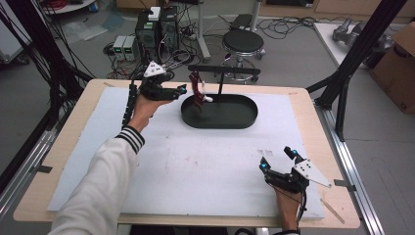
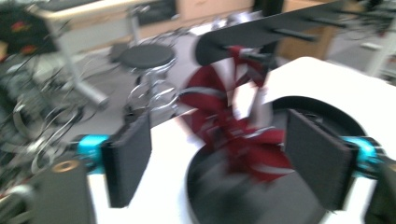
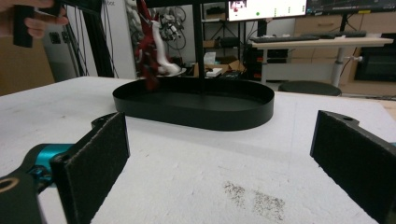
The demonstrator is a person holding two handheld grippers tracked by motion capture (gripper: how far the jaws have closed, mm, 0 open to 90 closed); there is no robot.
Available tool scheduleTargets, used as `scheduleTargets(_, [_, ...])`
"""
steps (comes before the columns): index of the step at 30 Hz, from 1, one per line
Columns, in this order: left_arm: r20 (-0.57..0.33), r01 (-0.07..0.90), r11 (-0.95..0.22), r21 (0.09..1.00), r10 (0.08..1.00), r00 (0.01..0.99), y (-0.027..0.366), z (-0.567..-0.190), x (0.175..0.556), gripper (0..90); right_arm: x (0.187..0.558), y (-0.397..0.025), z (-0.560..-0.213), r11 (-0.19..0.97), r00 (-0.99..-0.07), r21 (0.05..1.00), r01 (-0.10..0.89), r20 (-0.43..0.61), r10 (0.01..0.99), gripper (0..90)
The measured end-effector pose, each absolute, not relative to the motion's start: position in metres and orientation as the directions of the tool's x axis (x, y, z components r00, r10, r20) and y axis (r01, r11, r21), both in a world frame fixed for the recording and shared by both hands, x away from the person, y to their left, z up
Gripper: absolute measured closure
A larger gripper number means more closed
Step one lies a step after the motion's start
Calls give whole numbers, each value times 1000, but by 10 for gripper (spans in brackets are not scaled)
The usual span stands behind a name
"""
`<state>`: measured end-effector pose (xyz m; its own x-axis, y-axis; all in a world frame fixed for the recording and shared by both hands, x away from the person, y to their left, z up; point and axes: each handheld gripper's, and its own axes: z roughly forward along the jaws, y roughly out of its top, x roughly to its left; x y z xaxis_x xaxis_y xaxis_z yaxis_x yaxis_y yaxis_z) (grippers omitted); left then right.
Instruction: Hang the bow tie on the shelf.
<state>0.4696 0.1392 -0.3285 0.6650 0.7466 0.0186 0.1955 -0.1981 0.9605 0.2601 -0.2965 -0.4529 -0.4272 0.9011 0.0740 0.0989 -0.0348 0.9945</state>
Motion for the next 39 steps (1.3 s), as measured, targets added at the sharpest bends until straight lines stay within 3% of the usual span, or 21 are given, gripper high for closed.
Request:
scheduleTargets(10, [96, 41, -171, 984, 720, 687, 191, -343, 411, 173, 258, -296, -453, -32, -431, 996, 82, 65, 900, 35])
scheduleTargets(25, [31, -4, -38, 999, 759, 650, 260, -410, 319, 158, 257, -293, -453, -16, -418, 997, 69, 43, 908, 35])
scheduleTargets(39, [-32, 23, 23, 999, 787, 617, 278, -449, 292, 158, 256, -294, -454, -24, -415, 998, 62, 47, 909, 35])
